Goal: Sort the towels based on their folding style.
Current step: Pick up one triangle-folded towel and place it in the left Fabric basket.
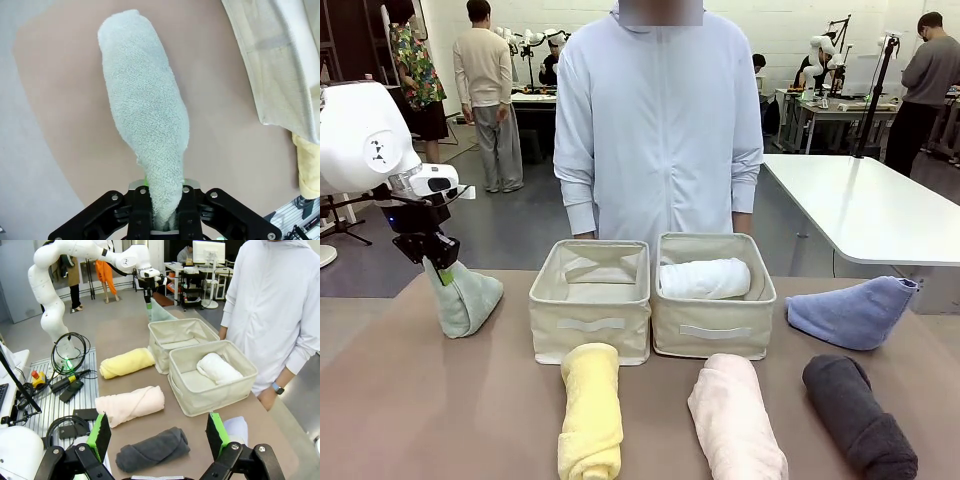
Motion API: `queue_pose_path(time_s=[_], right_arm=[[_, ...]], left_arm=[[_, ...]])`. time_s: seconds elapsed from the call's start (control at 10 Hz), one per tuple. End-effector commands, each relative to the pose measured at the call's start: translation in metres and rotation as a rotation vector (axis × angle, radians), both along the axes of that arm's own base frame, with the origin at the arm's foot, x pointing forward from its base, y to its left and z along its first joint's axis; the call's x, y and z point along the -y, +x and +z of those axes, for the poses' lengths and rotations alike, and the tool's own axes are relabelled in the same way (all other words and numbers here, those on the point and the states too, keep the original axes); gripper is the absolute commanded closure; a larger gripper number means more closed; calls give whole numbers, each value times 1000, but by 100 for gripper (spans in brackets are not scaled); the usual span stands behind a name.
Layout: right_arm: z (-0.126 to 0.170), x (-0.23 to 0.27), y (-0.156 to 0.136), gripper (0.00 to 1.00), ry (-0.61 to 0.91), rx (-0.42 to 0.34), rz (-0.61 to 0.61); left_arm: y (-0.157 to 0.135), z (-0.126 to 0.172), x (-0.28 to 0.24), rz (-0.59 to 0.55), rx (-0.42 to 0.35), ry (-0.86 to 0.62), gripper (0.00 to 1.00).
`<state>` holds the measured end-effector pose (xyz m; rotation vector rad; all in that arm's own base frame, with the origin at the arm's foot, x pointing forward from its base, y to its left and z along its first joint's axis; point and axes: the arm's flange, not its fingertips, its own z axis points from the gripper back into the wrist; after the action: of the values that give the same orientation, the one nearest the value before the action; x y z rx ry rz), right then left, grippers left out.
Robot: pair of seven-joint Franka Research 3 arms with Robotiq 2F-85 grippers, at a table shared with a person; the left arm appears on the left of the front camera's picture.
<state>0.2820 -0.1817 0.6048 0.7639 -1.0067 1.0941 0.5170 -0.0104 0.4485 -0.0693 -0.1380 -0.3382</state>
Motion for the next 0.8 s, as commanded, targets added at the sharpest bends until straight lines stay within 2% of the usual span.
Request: queue_pose_path(time_s=[0.0,0.2,0.4,0.6,0.7], right_arm=[[2,0,2,0,23,20,8],[2,0,2,0,23,20,8],[2,0,2,0,23,20,8],[2,0,2,0,23,20,8],[2,0,2,0,23,20,8]], left_arm=[[-10,41,-8,-43,-5,108,100],[-47,119,-10,-170,20,283,100],[-96,188,-9,-325,54,323,100],[-136,225,-13,-433,91,265,100],[-145,228,-25,-418,102,217,100]])
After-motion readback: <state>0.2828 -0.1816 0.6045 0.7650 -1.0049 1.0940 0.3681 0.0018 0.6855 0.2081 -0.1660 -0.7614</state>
